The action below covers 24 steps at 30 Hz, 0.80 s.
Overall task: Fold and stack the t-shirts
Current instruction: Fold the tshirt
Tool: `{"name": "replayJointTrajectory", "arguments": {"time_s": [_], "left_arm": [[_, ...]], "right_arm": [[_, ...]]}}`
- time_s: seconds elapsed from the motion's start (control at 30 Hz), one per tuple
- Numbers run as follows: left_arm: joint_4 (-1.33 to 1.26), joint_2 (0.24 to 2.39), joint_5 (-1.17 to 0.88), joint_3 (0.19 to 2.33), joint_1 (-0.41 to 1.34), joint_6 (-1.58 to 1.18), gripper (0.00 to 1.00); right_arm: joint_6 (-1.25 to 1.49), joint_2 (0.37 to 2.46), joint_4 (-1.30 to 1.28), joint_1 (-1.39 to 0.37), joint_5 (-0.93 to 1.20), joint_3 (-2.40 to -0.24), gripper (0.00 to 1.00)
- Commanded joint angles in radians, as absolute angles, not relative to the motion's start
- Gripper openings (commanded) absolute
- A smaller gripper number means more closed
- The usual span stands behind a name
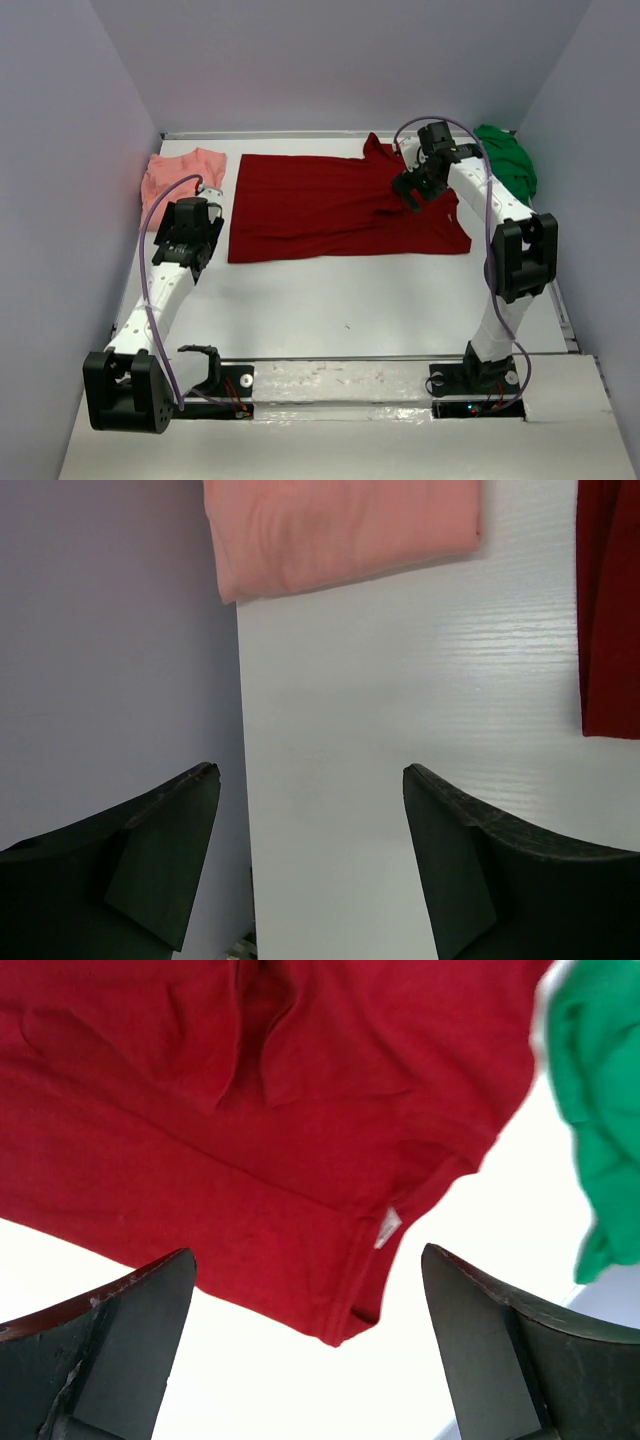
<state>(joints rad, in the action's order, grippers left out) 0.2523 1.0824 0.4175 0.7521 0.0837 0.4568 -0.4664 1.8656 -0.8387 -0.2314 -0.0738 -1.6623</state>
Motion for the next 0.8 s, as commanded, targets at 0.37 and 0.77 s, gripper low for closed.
{"name": "replayJointTrajectory", "arguments": {"time_s": [0.37, 0.77], "left_arm": [[0.249, 1.068, 0.417, 0.742, 0.091, 0.456, 0.87], [0.239, 1.083, 0.42, 0.733, 0.091, 0.457, 0.87]], "right_arm": [[-0.44, 2.055, -0.815, -0.242, -0.049, -1.709, 1.0], [-0.433, 2.152, -0.83, -0.242, -0.022, -1.844, 1.0]]}}
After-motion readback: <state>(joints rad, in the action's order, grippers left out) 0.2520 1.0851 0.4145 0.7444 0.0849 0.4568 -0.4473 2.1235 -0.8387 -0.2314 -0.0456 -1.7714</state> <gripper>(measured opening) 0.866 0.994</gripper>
